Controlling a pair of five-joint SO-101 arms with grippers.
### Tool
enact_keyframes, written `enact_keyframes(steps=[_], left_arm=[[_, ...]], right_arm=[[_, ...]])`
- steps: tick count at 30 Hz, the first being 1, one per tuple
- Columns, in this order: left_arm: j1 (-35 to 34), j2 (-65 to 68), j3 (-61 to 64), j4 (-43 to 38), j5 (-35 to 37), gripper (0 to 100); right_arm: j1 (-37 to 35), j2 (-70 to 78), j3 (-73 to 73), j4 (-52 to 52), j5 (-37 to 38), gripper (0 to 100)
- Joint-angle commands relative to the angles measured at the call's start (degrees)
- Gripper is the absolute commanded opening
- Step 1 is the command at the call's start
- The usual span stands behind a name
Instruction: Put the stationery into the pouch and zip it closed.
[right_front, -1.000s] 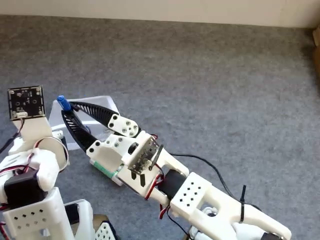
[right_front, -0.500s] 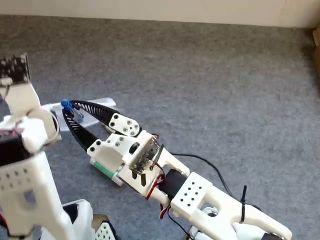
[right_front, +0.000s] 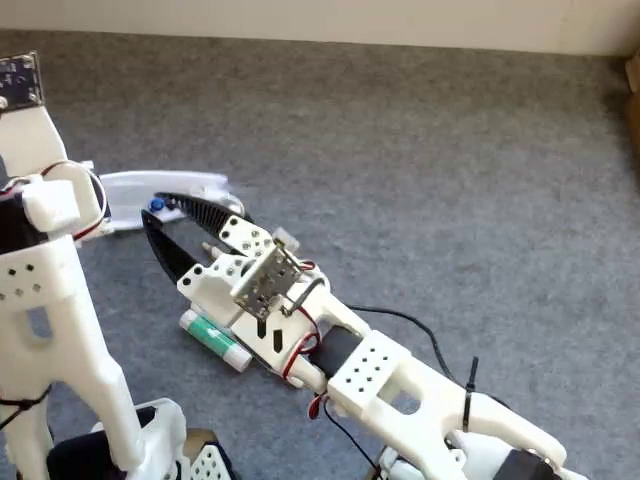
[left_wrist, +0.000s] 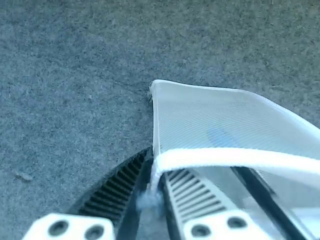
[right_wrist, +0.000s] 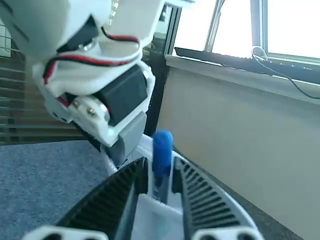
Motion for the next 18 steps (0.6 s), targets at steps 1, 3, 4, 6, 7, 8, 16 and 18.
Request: enact_keyframes(steps=[1,3,4,6,7,8,16,18], left_arm=[[1.01,1.27,-4.79,-0.35,2.37,1],[1.01,1.8,-5.76,-0.35,2.37,1],[0.84,1.8,-5.76,-0.35,2.37,1],[0.84,1.8,-5.41,-0.26,2.46,1],[0.92,1.98,-5.32,0.0,2.46,1],[0.92,2.07,-5.23,0.0,2.46,1],[-0.48,1.63,-1.8,-0.35,2.46,1],[-2.59,1.63,-1.8,-0.35,2.81,1]], right_arm=[[0.48,-0.75,-2.95,-1.01,0.26,14.6],[0.48,-0.75,-3.21,-0.92,0.26,14.6],[0.66,-0.75,-3.38,-0.31,0.26,14.6],[0.75,-0.84,-3.91,3.65,0.26,14.6],[0.75,-0.84,-5.05,5.76,0.26,14.6],[0.75,-0.84,-6.2,7.96,0.26,14.6],[0.75,-0.75,-16.57,28.26,0.18,14.6],[0.84,-0.66,-20.09,34.68,0.18,14.6]])
